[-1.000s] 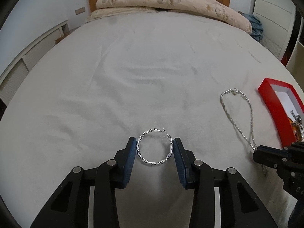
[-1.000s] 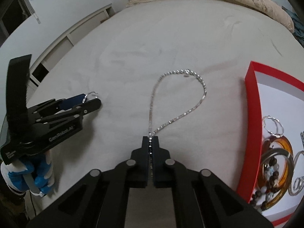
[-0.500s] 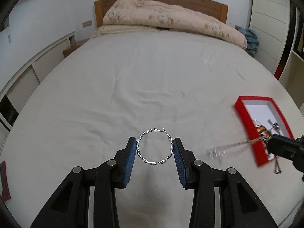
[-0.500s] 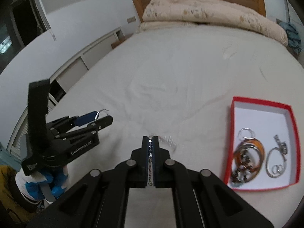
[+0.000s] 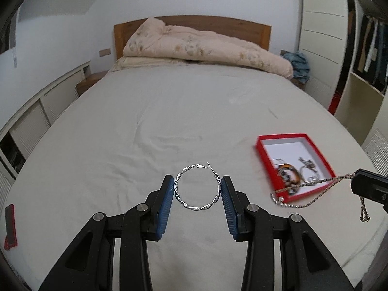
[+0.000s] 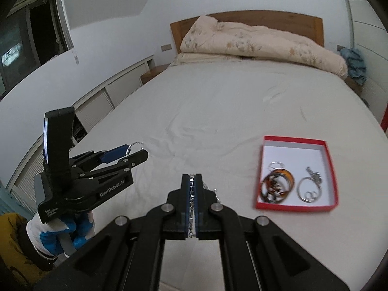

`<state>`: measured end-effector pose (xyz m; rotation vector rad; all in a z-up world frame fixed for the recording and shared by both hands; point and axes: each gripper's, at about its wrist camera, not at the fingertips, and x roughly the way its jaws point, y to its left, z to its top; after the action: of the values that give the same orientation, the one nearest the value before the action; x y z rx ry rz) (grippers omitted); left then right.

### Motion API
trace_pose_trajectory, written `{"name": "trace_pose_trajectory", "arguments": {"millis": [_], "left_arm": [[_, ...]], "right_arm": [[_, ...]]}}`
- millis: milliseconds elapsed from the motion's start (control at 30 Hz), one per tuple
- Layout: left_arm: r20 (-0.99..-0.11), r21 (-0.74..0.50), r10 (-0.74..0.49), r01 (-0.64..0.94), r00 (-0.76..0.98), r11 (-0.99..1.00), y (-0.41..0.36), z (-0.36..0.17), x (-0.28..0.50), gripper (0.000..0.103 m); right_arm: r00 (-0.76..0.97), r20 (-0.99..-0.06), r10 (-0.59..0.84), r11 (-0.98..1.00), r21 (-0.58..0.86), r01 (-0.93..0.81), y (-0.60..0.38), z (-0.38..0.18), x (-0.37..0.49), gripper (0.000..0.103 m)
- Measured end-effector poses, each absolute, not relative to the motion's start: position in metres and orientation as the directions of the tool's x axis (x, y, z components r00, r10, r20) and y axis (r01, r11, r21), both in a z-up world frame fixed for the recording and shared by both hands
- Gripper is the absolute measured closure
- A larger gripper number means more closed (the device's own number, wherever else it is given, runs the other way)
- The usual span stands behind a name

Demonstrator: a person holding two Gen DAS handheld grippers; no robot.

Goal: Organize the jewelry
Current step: 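Carry the silver hoop and chain necklace over the red box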

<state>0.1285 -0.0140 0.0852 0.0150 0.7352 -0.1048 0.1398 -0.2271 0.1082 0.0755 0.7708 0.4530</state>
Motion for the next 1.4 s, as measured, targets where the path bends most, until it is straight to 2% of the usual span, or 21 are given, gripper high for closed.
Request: {"name": "trace_pose_trajectory", "arguments": {"millis": [433, 800, 1033, 1400], "left_arm": [[-0.648, -0.01, -0.167, 0.211, 0.743, 0.977, -0.087, 0.109, 0.118, 0.064], [-0.672, -0.025, -0.206, 0.255, 0.712, 0.966, -0.13, 0.093, 0.168, 0.064], [-0.699, -0.015, -0.225, 0.3, 0.679, 0.954, -0.164, 0.069, 0.212, 0.064], [-0.748, 0.004, -0.233, 0.355, 0.622, 0.935, -0.214, 0.017, 0.279, 0.064]], "right_arm": [[0.71, -0.603, 0.365, 0.931, 0.219, -0.293, -0.298, 0.14, 0.108, 0.101], [0.74, -0.596, 0.313, 0.949, 0.213, -0.231, -0.35, 0.138, 0.15, 0.101], [0.738, -0.596, 0.317, 0.948, 0.219, -0.231, -0.364, 0.119, 0.203, 0.101], [0.707, -0.634, 0.314, 0.947, 0.26, -0.188, -0.388, 0.051, 0.287, 0.101]]}}
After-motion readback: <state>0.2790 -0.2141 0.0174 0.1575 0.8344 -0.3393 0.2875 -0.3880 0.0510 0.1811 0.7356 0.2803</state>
